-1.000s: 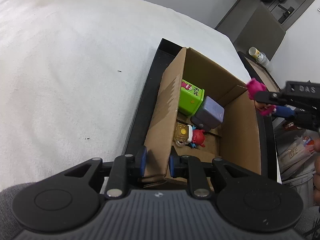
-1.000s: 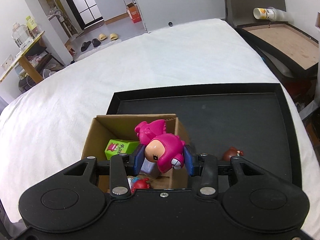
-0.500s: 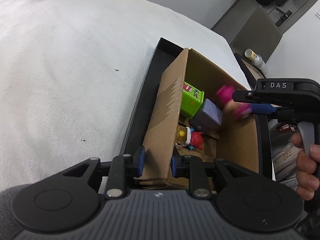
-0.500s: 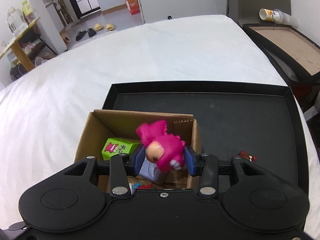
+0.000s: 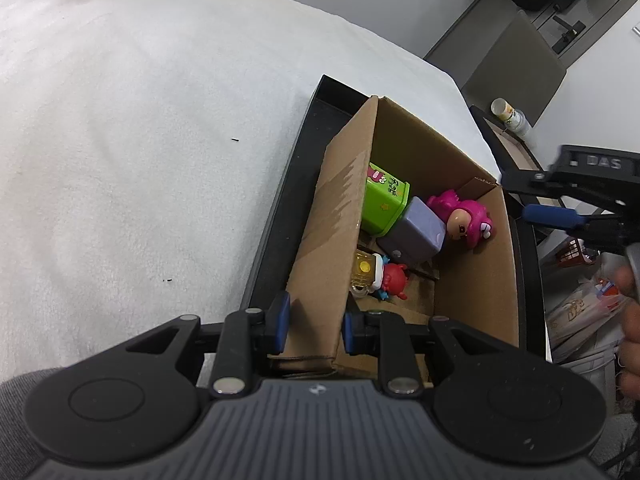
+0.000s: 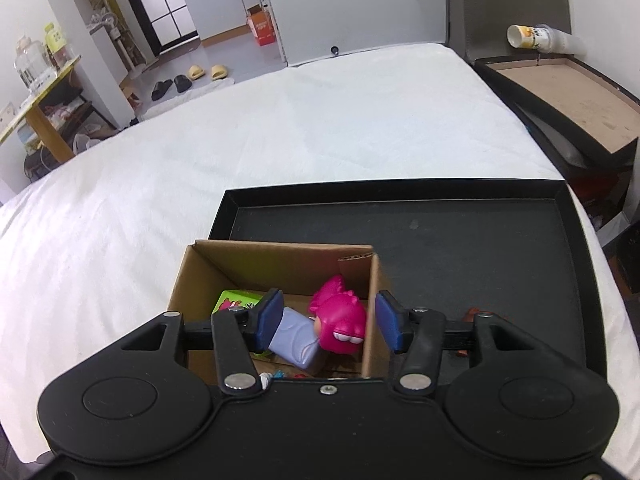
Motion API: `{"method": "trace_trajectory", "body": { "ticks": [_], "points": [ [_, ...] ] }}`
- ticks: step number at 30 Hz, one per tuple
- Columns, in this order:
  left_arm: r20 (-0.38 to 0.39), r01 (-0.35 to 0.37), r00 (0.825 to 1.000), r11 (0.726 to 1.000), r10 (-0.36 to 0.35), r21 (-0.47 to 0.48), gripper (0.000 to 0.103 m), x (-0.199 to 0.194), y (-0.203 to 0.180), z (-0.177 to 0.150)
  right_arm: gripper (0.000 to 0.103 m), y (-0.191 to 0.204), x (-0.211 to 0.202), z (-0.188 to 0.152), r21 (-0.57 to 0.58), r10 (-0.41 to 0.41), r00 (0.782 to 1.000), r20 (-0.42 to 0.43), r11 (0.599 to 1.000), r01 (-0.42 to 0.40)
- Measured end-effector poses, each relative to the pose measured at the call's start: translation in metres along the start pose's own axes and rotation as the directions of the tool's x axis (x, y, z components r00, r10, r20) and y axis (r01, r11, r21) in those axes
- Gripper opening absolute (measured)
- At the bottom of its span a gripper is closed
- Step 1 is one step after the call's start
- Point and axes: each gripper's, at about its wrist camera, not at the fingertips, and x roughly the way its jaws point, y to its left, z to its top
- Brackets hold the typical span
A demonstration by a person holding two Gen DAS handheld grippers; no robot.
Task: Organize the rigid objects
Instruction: 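Carry the pink doll into the box and open the right tool, then grasp the white plug charger on the tray with the right tool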
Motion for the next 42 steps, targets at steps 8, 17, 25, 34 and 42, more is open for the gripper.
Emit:
{"method": "trace_trajectory", "body": {
  "ticks": [8, 17, 25, 34, 42],
  "points": [
    [-0.001, -0.02, 1.0, 1.0, 0.02, 0.007, 0.023, -0.002, -0.004, -0.002, 0.051, -0.026, -0.023, 0.003, 0.039, 0.002, 1.0, 0.031, 0.999, -0.003],
    [0.0, -0.063, 0.998, 0.998, 0.063, 0.026, 0.023, -0.003, -0.01, -0.001, 0.056, -0.057, -0.041, 0.008, 0.071, -0.001, 1.0, 0.029, 0.998, -0.001],
    [0.006, -0.092, 0.996, 0.995, 0.092, 0.041, 0.023, -0.005, -0.018, -0.003, 0.061, -0.086, -0.042, -0.003, 0.113, -0.016, 1.0, -0.007, 0.993, 0.017],
    [0.008, -0.122, 0.993, 0.991, 0.122, 0.051, 0.023, -0.008, -0.019, -0.005, 0.063, -0.098, -0.012, -0.037, 0.155, 0.038, 0.994, -0.103, 0.988, -0.022],
    [0.031, -0.148, 0.989, 0.988, 0.146, 0.044, 0.02, -0.01, -0.022, -0.006, 0.063, -0.1, 0.018, -0.063, 0.146, 0.066, 0.981, -0.18, 0.989, -0.04]
  ]
}}
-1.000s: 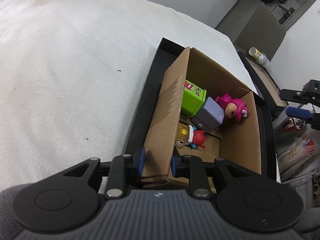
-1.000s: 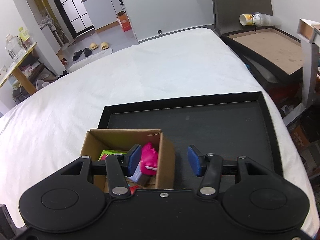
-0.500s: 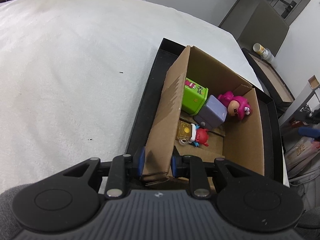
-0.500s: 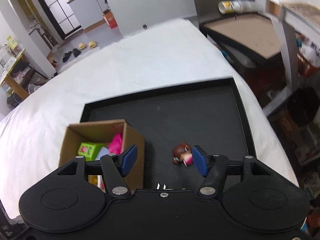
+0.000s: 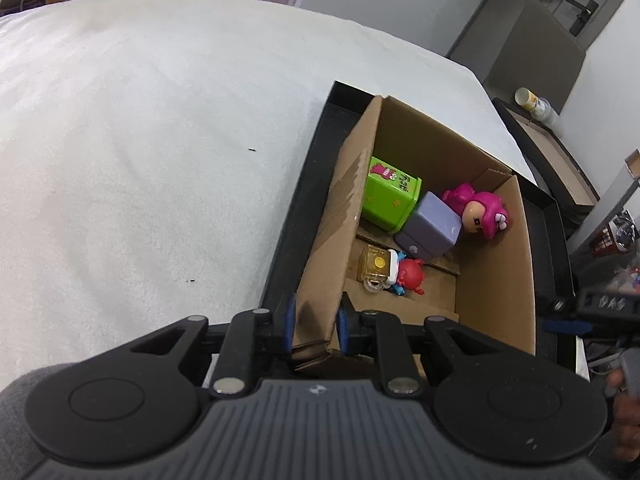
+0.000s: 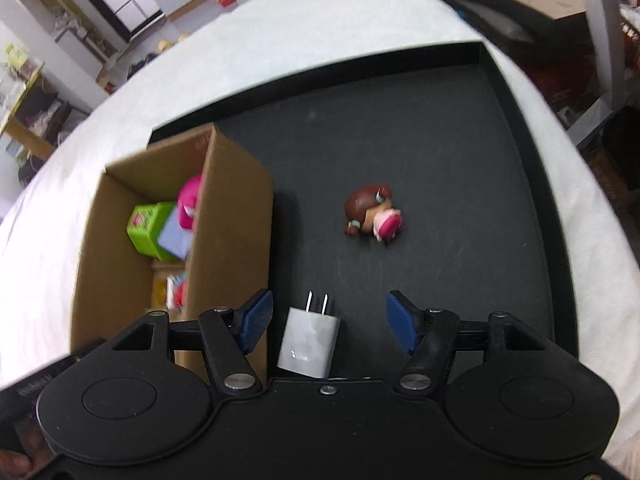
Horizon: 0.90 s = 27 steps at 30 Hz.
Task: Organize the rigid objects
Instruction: 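Grasp the white plug charger on the tray with the right tool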
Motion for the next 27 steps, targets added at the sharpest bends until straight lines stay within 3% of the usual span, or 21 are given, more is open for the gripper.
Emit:
{"method": "trace_trajectory", "body": {
  "ticks": [8, 13, 20, 27],
  "points": [
    [-0.007, -0.023, 1.0, 1.0, 0.023, -0.017, 0.018, -0.001, -0.001, 0.0, 0.063, 0.002, 0.028, -0.012, -0.067, 0.015, 0.998, -0.053, 0.998, -0.018],
    [-0.012, -0.036, 0.999, 0.999, 0.035, -0.027, 0.018, -0.002, -0.002, -0.001, 0.062, 0.009, 0.04, -0.018, -0.125, -0.019, 0.998, -0.066, 0.992, 0.01],
    [-0.011, -0.031, 0.999, 0.999, 0.031, -0.035, 0.018, -0.002, -0.002, 0.0, 0.061, 0.007, 0.041, -0.023, -0.123, -0.002, 0.997, -0.072, 0.992, -0.007],
    [-0.008, -0.017, 1.0, 0.999, 0.017, -0.048, 0.018, -0.004, 0.0, 0.0, 0.05, 0.023, 0.04, -0.038, -0.255, -0.103, 0.994, -0.045, 0.963, 0.089]
  ]
}}
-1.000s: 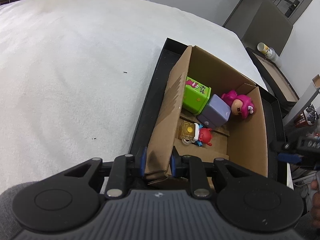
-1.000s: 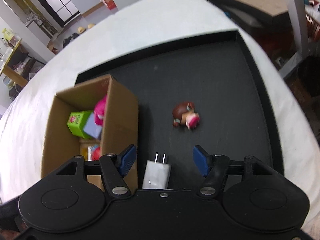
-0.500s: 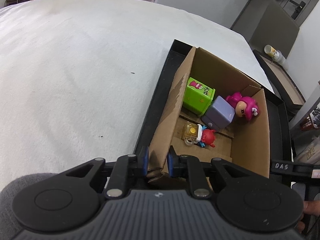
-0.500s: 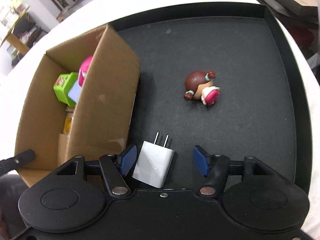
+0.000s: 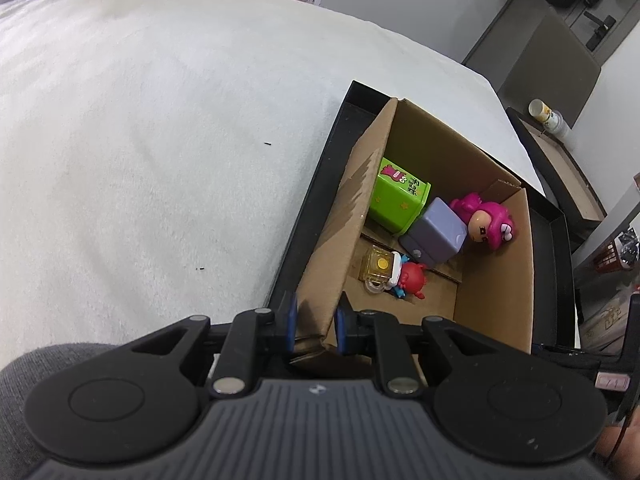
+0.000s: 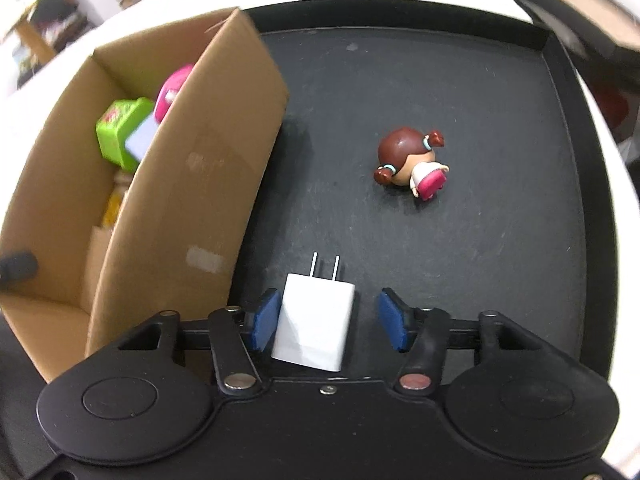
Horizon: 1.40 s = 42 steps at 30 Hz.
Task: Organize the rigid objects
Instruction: 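Grasp the white plug charger on the tray with the right tool, then lower the white charger into the box and open the right tool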
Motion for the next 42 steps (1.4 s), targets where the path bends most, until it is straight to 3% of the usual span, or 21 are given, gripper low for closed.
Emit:
{"method": "trace_trajectory", "body": {
  "ticks": [3, 8, 14, 22, 42],
  "points": [
    [0.001, -0.005, 1.0, 1.0, 0.005, 0.005, 0.018, 0.0, -0.001, 0.0, 0.037, 0.008, -0.001, -0.007, -0.051, -0.061, 0.998, 0.012, 0.997, 0.062],
    [0.003, -0.011, 1.0, 1.0, 0.011, 0.023, 0.018, -0.002, -0.005, -0.001, 0.037, 0.003, -0.006, -0.008, -0.034, -0.066, 0.998, -0.012, 0.997, 0.066],
    [-0.002, -0.001, 1.0, 1.0, 0.001, 0.027, 0.018, -0.002, -0.004, -0.002, 0.036, -0.012, -0.016, -0.008, 0.075, -0.02, 0.999, -0.031, 0.997, 0.022],
    [-0.011, 0.027, 1.0, 0.999, -0.026, 0.042, 0.018, -0.003, -0.004, -0.002, 0.036, -0.005, -0.058, -0.017, 0.094, -0.014, 1.0, 0.023, 0.995, 0.011],
    [0.032, 0.046, 0.998, 0.997, -0.049, 0.065, 0.016, -0.01, -0.002, -0.008, 0.036, 0.007, -0.109, 0.028, 0.113, -0.04, 0.991, 0.127, 0.993, 0.025]
  ]
}}
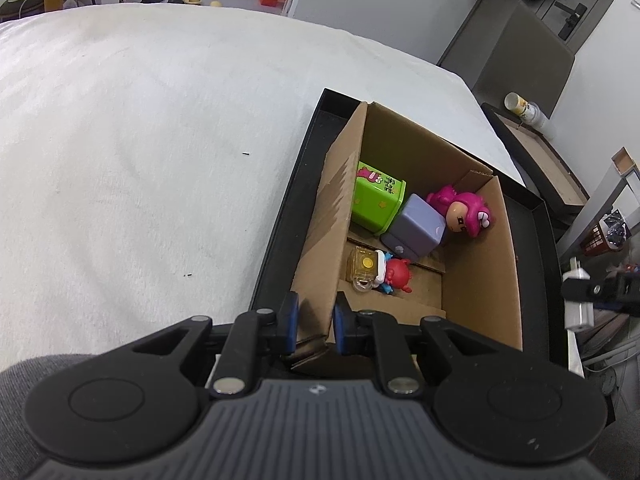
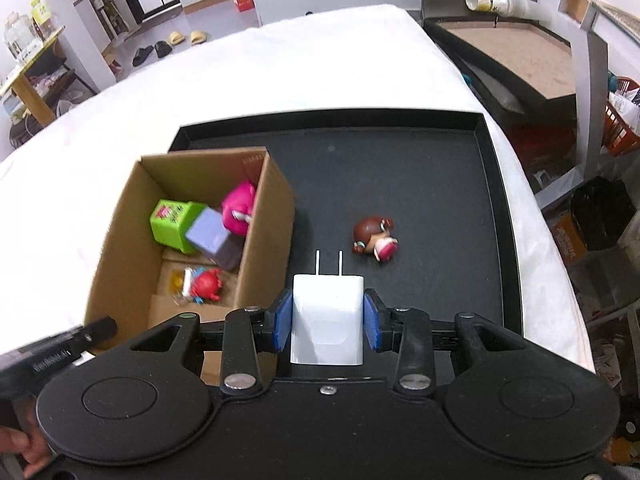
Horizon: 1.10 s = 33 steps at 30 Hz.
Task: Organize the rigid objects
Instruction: 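Lower the white charger into the box and open the right tool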
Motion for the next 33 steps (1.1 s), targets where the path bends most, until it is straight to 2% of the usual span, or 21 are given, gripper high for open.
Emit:
{"method": "trace_trajectory", "body": {
  "ticks": [10, 18, 27, 30, 33],
  "points": [
    [0.013, 0.036, 0.999, 0.999, -0.036, -0.003, 0.017, 0.0, 0.006, -0.001, 0.036, 0.033, -0.017, 0.023, -0.011, 0.041, 0.998, 0.053, 0.999, -0.041],
    [0.014, 0.066, 0.998, 0.998, -0.066, -0.016, 0.017, 0.002, 0.014, -0.003, 0.036, 0.071, 0.006, 0.029, -0.05, 0.057, 0.998, 0.022, 0.997, -0.056],
    [0.03, 0.088, 0.996, 0.996, -0.088, -0.024, 0.017, 0.001, 0.018, -0.003, 0.037, 0.089, 0.033, 0.02, -0.079, 0.004, 1.0, -0.012, 0.997, -0.005],
    [0.036, 0.089, 0.995, 0.996, -0.088, -0.027, 0.017, 0.001, 0.02, -0.003, 0.044, 0.09, 0.036, 0.019, -0.084, -0.035, 0.999, 0.0, 0.996, 0.034],
    [0.048, 0.083, 0.995, 0.996, -0.082, -0.025, 0.017, 0.001, 0.02, -0.002, 0.044, 0.09, 0.037, 0.019, -0.074, -0.047, 0.999, -0.007, 0.996, 0.046]
  ]
}}
